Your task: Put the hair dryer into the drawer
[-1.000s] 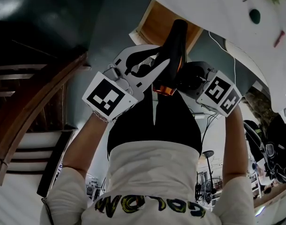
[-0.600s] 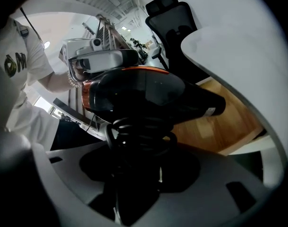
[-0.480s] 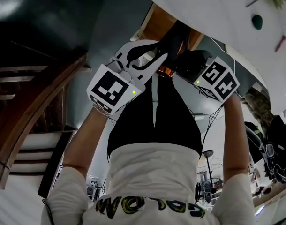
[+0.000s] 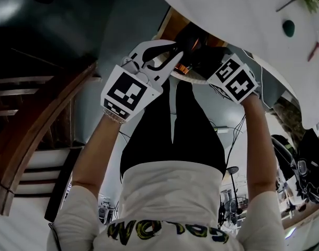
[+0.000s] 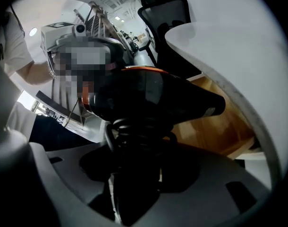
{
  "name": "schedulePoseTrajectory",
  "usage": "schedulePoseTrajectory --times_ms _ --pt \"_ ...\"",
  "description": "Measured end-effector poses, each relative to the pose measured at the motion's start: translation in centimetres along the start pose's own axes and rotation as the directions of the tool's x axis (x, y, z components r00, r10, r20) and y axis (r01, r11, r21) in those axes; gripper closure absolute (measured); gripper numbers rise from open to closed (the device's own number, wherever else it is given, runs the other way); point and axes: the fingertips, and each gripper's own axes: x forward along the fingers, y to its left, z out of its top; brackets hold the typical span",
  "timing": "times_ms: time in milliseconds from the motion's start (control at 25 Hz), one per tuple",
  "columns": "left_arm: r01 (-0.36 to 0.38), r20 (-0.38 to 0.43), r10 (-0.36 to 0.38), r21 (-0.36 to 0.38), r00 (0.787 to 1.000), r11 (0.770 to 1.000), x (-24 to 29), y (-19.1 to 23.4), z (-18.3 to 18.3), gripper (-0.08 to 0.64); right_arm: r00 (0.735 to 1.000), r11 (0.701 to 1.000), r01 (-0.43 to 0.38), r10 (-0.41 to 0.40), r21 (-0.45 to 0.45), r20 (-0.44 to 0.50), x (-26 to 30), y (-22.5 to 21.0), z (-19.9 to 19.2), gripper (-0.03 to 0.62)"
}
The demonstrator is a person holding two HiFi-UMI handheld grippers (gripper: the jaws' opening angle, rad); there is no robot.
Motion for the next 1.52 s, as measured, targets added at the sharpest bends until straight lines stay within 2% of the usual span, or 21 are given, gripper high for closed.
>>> schedulePoseTrajectory --times_ms 440,680,1120,1520 --pt "-0.044 0.021 0.045 -0.004 0.999 0.999 -0.4 1.8 0.3 0.546 0.989 0.993 0.113 -0.114 -0.019 -0.092 3.1 -3.1 0.4 0.337" --pt "-0.050 0.023 0.050 -0.019 0.998 0.999 -1.2 2.3 -0.3 0.548 0.966 0.978 0.193 -0.204 -0.086 -0.160 4.7 -4.1 0.7 0.337" --pt "-0.071 0.015 0.072 -0.048 0.997 0.996 -0.8 2.7 -0.7 0.548 0.933 0.959 0.250 -0.275 -0.132 -0.233 6.7 -7.1 -0.4 0.337" --pt "-0.083 0.025 0.085 -0.054 0.996 0.995 -1.4 3.1 -0.6 0.548 0.897 0.941 0.300 -0.334 -0.154 -0.291 8.8 -8.3 0.6 0.336"
